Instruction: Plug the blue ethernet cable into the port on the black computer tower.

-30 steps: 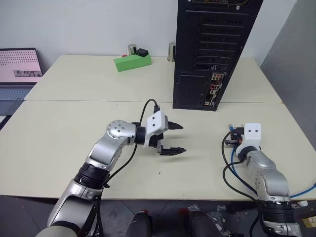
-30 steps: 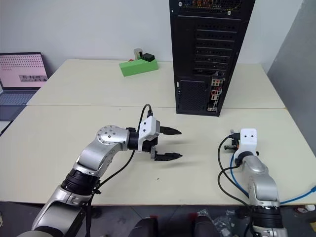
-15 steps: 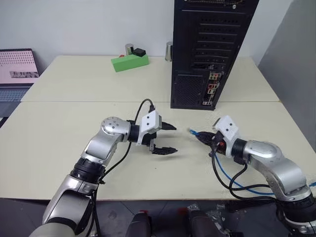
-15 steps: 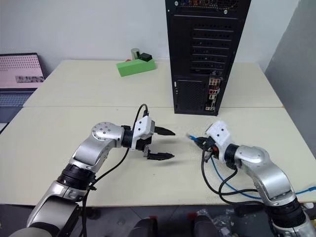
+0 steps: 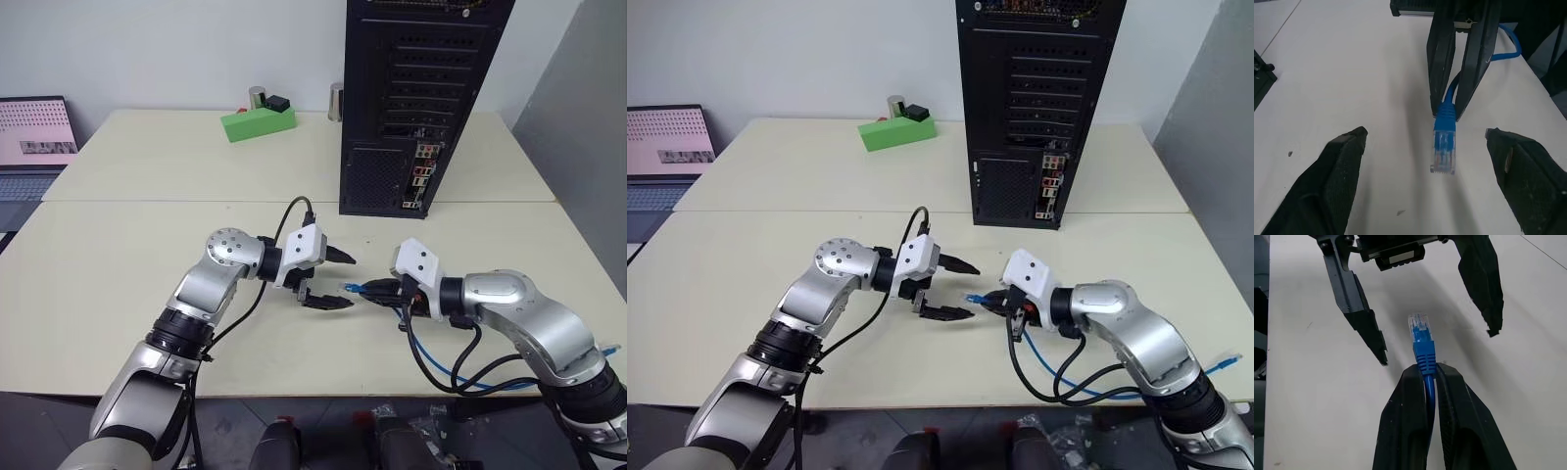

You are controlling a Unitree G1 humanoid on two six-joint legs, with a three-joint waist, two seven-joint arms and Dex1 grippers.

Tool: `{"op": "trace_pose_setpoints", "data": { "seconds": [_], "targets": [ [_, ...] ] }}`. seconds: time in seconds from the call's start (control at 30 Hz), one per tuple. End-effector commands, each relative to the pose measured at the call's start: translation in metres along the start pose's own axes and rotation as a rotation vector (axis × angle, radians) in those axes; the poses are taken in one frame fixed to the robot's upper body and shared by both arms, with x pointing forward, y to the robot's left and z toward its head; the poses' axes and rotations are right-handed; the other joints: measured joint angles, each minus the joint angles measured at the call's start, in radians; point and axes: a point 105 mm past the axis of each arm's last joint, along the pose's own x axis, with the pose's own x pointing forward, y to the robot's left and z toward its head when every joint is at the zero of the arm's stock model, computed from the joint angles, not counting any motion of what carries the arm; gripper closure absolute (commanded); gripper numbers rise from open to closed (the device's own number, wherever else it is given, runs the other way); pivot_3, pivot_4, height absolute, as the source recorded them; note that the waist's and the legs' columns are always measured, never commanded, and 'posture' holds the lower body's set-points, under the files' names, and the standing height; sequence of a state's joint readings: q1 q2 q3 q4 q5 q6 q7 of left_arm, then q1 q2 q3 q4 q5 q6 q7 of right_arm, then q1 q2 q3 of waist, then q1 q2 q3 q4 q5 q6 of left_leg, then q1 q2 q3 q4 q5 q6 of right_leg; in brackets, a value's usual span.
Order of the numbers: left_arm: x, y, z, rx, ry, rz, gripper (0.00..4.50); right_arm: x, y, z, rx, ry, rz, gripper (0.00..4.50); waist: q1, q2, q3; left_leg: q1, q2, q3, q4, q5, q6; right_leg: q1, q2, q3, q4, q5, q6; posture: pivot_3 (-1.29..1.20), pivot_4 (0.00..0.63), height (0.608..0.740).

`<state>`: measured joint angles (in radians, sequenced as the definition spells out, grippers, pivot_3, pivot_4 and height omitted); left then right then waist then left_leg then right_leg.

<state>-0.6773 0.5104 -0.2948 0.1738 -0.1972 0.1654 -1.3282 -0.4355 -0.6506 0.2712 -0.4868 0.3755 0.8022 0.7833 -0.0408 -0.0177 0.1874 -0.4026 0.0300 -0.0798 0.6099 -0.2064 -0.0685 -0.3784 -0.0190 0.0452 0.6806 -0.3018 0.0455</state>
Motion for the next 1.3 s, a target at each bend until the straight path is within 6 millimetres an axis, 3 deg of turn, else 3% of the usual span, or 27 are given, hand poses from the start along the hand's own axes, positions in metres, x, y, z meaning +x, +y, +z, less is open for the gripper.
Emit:
{"op": "trace_pose_setpoints", "data": {
  "seconds": [0.03, 0.07, 0.47, 0.57, 0.63, 0.77, 0.8, 1.0, 1.17, 1.3],
  "targets": [
    [-0.001, 0.0, 0.006, 0.043, 0.005, -0.027, 1.42, -0.001, 0.004, 0.011, -0.041, -0.025, 0.014, 4.46, 0.0, 0.0, 0.0, 0.0, 0.0, 0.0, 0.0, 0.0, 0.0, 0.0, 0.0, 0.0, 0.0, 0.0, 0.0, 0.0, 0.15, 0.74],
    [-0.002, 0.001, 0.005, 0.048, 0.009, -0.025, 1.82, -0.001, 0.004, 0.011, -0.042, -0.024, 0.016, 4.46, 0.0, 0.0, 0.0, 0.0, 0.0, 0.0, 0.0, 0.0, 0.0, 0.0, 0.0, 0.0, 0.0, 0.0, 0.0, 0.0, 0.15, 0.74],
    [-0.002, 0.002, 0.0, 0.073, 0.03, -0.022, 4.2, -0.004, 0.008, 0.012, -0.059, -0.016, 0.035, 4.46, 0.0, 0.0, 0.0, 0.0, 0.0, 0.0, 0.0, 0.0, 0.0, 0.0, 0.0, 0.0, 0.0, 0.0, 0.0, 0.0, 0.15, 0.74],
    [-0.001, 0.002, -0.002, 0.083, 0.035, -0.021, 4.2, -0.004, 0.01, 0.012, -0.07, -0.011, 0.047, 4.47, 0.0, 0.0, 0.0, 0.0, 0.0, 0.0, 0.0, 0.0, 0.0, 0.0, 0.0, 0.0, 0.0, 0.0, 0.0, 0.0, 0.15, 0.74],
    [-0.001, 0.002, -0.002, 0.088, 0.033, -0.019, 4.2, -0.005, 0.012, 0.009, -0.085, 0.002, 0.071, 3.77, 0.0, 0.0, 0.0, 0.0, 0.0, 0.0, 0.0, 0.0, 0.0, 0.0, 0.0, 0.0, 0.0, 0.0, 0.0, 0.0, 0.15, 0.74],
    [-0.002, 0.003, -0.005, 0.123, 0.026, 0.0, 4.2, -0.014, 0.009, 0.007, -0.095, 0.016, 0.084, 2.84, 0.0, 0.0, 0.0, 0.0, 0.0, 0.0, 0.0, 0.0, 0.0, 0.0, 0.0, 0.0, 0.0, 0.0, 0.0, 0.0, 0.15, 0.74],
    [-0.002, 0.002, -0.004, 0.163, 0.009, 0.009, 4.2, -0.02, 0.006, 0.007, -0.092, 0.021, 0.083, 2.75, 0.0, 0.0, 0.0, 0.0, 0.0, 0.0, 0.0, 0.0, 0.0, 0.0, 0.0, 0.0, 0.0, 0.0, 0.0, 0.0, 0.15, 0.74],
    [0.001, -0.007, -0.006, 0.329, -0.03, 0.018, 4.2, -0.037, -0.005, 0.007, -0.005, 0.008, 0.049, 1.12, 0.001, 0.0, 0.0, 0.0, 0.0, 0.0, 0.0, 0.0, 0.0, 0.0, 0.0, 0.0, 0.0, 0.001, -0.001, 0.0, 0.15, 0.74],
    [0.001, -0.007, -0.003, 0.655, -0.085, 0.138, 4.2, -0.037, 0.002, 0.011, 0.277, -0.128, 0.085, 1.09, 0.006, 0.0, 0.0, 0.0, 0.0, 0.0, 0.0, 0.0, 0.0, 0.0, 0.0, 0.0, 0.0, 0.001, -0.001, 0.0, 0.15, 0.74],
    [-0.003, -0.008, 0.0, 0.829, -0.122, 0.202, 4.2, -0.028, 0.006, 0.013, 0.399, -0.186, 0.088, 1.09, 0.008, 0.0, 0.0, 0.0, 0.0, 0.0, 0.001, 0.0, 0.0, 0.0, -0.001, 0.0, 0.0, 0.001, -0.001, 0.0, 0.15, 0.74]
  ]
}}
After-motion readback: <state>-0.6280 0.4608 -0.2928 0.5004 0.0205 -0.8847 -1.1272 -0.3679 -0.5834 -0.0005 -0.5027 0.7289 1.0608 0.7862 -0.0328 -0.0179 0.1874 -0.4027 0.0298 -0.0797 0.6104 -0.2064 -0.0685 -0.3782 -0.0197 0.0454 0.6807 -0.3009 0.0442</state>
